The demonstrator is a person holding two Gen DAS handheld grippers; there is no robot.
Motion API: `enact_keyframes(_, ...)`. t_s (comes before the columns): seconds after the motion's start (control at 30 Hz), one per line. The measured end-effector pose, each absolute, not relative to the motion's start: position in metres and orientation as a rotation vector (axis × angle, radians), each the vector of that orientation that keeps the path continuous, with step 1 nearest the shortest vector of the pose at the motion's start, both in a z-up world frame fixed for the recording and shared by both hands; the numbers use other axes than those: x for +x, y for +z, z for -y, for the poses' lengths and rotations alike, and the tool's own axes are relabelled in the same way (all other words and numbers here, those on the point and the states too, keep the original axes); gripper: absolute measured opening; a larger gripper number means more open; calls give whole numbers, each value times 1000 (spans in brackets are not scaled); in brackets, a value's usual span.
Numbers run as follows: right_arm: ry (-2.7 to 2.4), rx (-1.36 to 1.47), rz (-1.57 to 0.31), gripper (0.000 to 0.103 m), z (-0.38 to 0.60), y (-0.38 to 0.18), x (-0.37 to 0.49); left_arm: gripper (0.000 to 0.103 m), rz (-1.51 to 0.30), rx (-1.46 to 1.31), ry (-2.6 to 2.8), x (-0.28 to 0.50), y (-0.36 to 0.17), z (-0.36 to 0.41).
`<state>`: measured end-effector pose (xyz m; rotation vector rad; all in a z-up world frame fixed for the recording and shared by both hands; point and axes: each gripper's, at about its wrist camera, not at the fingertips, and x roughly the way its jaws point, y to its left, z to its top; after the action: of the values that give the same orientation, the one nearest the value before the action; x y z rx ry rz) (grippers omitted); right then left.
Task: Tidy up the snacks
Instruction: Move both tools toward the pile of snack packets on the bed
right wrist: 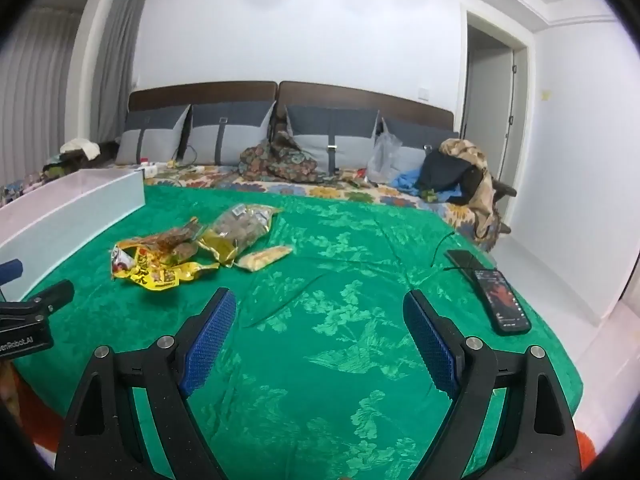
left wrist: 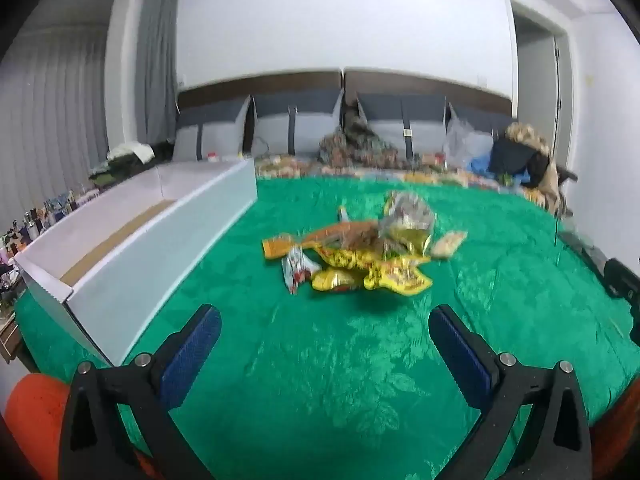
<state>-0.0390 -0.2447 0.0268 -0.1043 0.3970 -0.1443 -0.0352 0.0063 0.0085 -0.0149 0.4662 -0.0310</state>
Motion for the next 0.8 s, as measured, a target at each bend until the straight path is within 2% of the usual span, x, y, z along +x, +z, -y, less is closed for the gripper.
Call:
enact_keyframes(0.2,-147,-111,-407,88,244,23,-37,103,-411,-8,-12,-41,12,-6)
enact_keyframes(0.43,-116,-143,-372,88,244,16,-40,103,-474,3,7,-32,0,-9)
enact_keyframes(0.63,-121,-174,-444,88,242,0,-37,103,-474,-14,45,-30,-5,-18)
enact_keyframes(0.8,-129,-176,-394,88,243,5,-40,103,-489,-17,42,-27,-11,-17)
